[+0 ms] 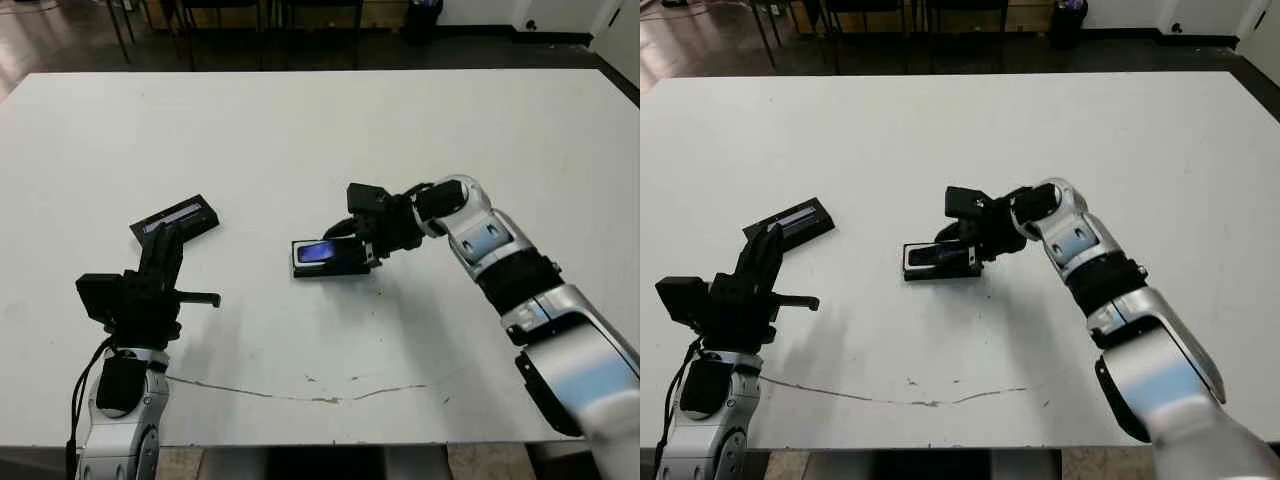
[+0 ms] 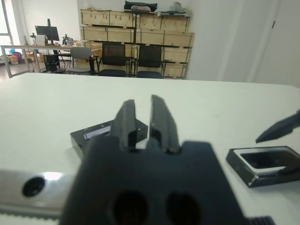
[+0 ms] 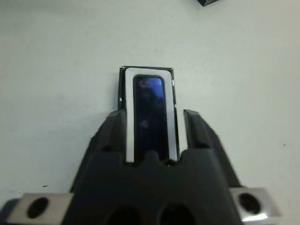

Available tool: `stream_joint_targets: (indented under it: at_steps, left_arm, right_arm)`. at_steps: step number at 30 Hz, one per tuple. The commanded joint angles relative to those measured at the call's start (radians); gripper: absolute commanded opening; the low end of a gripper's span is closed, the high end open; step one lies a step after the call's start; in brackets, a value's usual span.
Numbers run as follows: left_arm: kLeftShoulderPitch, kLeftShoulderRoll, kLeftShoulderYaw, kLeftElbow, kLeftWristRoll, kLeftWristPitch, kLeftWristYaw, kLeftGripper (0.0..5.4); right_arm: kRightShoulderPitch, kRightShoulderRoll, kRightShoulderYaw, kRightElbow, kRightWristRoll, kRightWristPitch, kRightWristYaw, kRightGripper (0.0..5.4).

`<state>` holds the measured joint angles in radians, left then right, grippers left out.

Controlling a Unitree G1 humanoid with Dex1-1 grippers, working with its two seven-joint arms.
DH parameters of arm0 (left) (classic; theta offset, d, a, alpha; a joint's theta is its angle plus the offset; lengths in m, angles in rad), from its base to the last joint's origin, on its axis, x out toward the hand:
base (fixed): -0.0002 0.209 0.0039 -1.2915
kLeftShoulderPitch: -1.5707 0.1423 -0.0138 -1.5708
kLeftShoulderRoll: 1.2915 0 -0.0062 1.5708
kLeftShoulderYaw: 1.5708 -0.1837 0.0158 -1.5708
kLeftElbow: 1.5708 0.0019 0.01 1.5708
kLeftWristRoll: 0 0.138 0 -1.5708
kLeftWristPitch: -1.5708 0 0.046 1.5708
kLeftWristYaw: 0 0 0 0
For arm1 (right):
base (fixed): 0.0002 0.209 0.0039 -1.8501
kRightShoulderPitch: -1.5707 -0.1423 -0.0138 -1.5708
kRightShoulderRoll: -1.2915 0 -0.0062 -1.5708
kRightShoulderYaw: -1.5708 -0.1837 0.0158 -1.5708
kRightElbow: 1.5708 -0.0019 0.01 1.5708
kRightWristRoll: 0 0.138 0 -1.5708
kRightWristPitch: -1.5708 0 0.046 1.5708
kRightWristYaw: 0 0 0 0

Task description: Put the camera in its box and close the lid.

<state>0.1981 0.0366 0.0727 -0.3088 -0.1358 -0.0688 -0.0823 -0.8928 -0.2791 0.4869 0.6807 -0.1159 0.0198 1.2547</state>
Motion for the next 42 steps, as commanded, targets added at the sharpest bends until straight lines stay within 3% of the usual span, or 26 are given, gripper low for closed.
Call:
stream_joint_targets:
  at_steps: [1, 8, 12, 15, 19, 23, 25, 27, 31, 33, 38, 42]
  left_arm:
    - [0.014, 0.009, 0.003, 0.012, 0.0, 0.01, -0.007, 0.0]
    - [0.011, 0.008, 0.003, 0.009, 0.008, 0.016, -0.003, 0.0]
    - [0.009, 0.008, 0.004, 0.01, 0.001, 0.017, -0.007, 0.0]
    - [0.01, 0.009, 0.004, 0.01, 0.003, 0.011, -0.008, 0.0]
    - [0.013, 0.017, 0.016, 0.011, -0.006, -0.002, -0.018, 0.0]
    - [0.014, 0.042, 0.05, -0.002, -0.013, -0.027, -0.035, 0.0]
    - [0.004, 0.075, 0.08, -0.014, -0.023, -0.018, -0.052, 0.0]
    - [-0.012, 0.119, 0.114, -0.027, -0.055, 0.01, -0.081, 0.0]
    - [-0.067, 0.258, 0.185, -0.029, -0.109, 0.086, -0.172, 0.0]
    - [-0.101, 0.352, 0.204, -0.012, -0.09, 0.115, -0.226, 0.0]
    - [-0.248, 0.575, 0.202, 0.043, -0.078, 0.256, -0.364, 0.86]
    - [-0.421, 0.68, 0.129, 0.213, -0.064, 0.252, -0.514, 1.87]
  right_arm:
    - [0.018, -0.018, 0.025, 0.056, -0.031, -0.03, 0.047, 3.02]
    - [0.009, -0.039, 0.017, 0.09, -0.028, -0.123, 0.059, 4.45]
    - [0.012, -0.057, -0.01, 0.076, -0.014, -0.099, 0.063, 5.29]
    - [0.025, -0.072, -0.048, 0.058, 0.015, -0.091, 0.072, 5.38]
    - [0.065, -0.096, -0.172, 0.015, 0.139, 0.002, 0.096, 5.38]
    - [0.243, -0.122, -0.362, -0.305, 0.285, 0.233, -0.08, 5.38]
    - [0.363, -0.088, -0.46, -0.467, 0.324, 0.282, -0.249, 5.17]
    - [0.468, -0.056, -0.518, -0.585, 0.323, 0.253, -0.392, 4.79]
    - [0.564, -0.069, -0.555, -0.642, 0.354, 0.223, -0.454, 3.89]
    - [0.583, -0.076, -0.568, -0.64, 0.389, 0.233, -0.445, 3.42]
    - [0.61, -0.099, -0.58, -0.64, 0.436, 0.228, -0.437, 2.31]
    - [0.616, -0.115, -0.585, -0.644, 0.454, 0.238, -0.44, 1.34]
